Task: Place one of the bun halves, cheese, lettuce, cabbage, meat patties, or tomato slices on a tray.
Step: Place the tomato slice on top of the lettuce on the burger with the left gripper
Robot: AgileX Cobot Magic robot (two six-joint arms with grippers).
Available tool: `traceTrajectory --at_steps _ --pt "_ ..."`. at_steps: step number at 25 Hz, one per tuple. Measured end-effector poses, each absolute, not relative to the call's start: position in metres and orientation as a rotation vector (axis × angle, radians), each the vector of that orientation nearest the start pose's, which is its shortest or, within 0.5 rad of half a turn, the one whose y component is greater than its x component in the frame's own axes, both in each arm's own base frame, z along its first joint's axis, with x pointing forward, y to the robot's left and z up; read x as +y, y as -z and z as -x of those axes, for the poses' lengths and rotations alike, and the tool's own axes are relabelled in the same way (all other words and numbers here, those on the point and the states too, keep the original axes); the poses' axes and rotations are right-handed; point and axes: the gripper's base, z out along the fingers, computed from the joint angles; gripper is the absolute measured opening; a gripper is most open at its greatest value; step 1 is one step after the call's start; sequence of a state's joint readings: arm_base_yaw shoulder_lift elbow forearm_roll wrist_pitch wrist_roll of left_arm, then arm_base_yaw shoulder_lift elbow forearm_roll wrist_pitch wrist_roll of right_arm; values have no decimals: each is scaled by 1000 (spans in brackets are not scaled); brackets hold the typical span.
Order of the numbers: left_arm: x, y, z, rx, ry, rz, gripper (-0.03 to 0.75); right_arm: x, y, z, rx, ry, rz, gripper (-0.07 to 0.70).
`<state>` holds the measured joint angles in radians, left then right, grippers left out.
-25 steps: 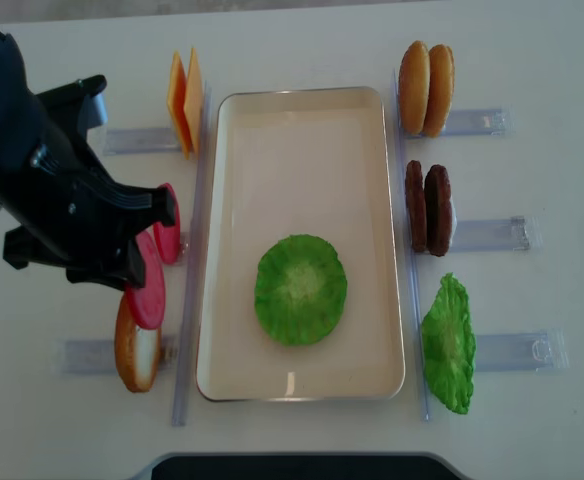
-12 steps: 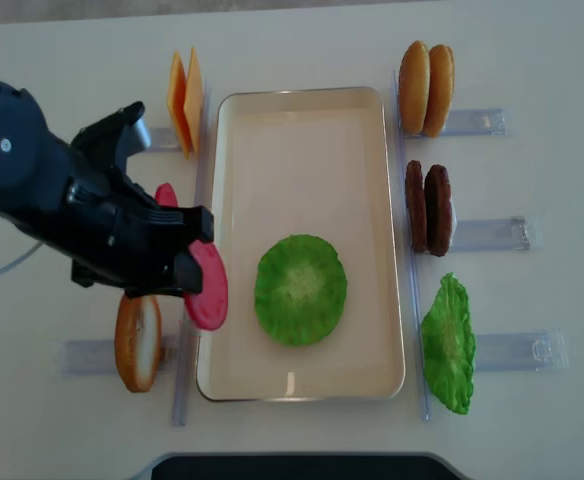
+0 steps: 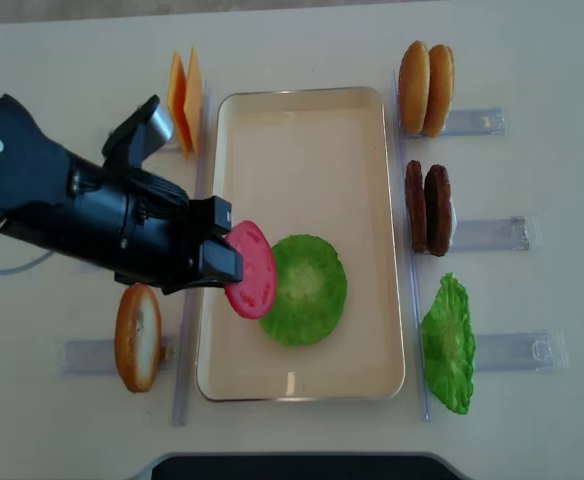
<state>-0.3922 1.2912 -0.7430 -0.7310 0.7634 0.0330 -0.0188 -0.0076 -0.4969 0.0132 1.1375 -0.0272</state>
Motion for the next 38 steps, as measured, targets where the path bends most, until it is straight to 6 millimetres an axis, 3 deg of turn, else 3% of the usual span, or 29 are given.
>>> traceTrajectory --at_steps 5,9,29,38 --pt "-116 -235 -200 2687 1098 48 60 1 -270 9 2117 11 10 534" --pt "-111 -236 -202 2643 1146 22 60 1 -270 9 2117 11 10 534" --pt "-118 -225 -208 2662 1256 -9 60 1 -270 9 2117 11 10 534" --pt "-126 -211 -223 2601 1364 21 60 1 -270 9 2117 11 10 534"
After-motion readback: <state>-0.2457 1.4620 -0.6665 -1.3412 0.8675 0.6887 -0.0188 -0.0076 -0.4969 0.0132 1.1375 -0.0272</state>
